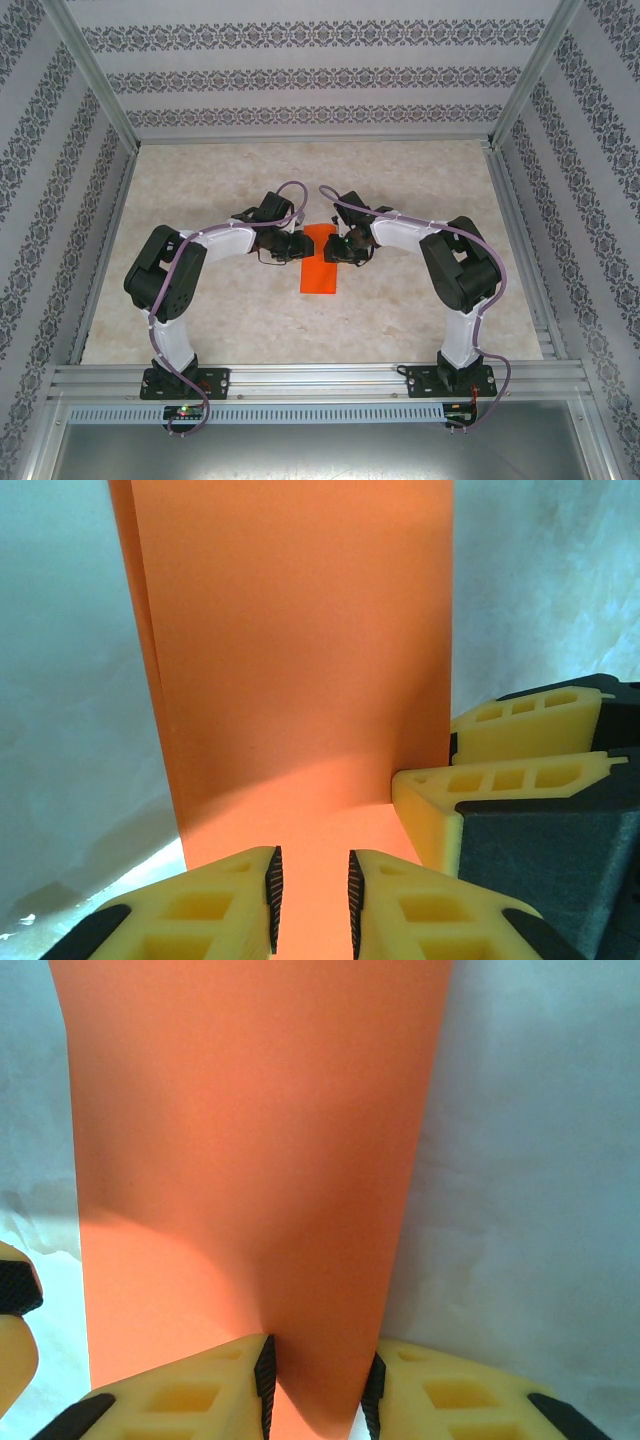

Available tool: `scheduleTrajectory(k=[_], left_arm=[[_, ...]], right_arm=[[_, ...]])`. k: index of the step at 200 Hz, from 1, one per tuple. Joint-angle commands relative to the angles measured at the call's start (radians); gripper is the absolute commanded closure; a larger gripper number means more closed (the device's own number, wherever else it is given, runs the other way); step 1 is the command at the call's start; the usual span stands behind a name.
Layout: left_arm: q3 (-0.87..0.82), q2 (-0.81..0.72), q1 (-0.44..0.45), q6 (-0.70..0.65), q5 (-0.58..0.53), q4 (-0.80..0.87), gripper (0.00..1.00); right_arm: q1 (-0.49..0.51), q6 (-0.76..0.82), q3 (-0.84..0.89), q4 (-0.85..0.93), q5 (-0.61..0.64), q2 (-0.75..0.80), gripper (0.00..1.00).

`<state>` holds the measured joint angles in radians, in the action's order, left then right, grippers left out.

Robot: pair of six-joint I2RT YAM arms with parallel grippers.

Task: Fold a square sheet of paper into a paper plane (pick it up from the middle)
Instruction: Hold the square sheet of paper at the center of the table.

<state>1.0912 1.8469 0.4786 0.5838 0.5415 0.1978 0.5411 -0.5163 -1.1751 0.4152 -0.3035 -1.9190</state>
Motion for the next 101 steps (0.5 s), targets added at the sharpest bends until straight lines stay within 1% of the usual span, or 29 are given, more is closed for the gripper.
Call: scheduleTrajectory(k=[1, 101], left_arm=[[0.027, -0.018, 0.011, -0.018, -0.013, 0.028, 0.72], [0.034, -0.052, 0.01, -0.032, -0.075, 0.071, 0.72]], right_arm=[[-0.004, 0.015, 0.051, 0.041, 0.086, -0.052, 0.68], [-0.002, 0.033, 0.041, 0.052, 0.093, -0.055, 0.67]])
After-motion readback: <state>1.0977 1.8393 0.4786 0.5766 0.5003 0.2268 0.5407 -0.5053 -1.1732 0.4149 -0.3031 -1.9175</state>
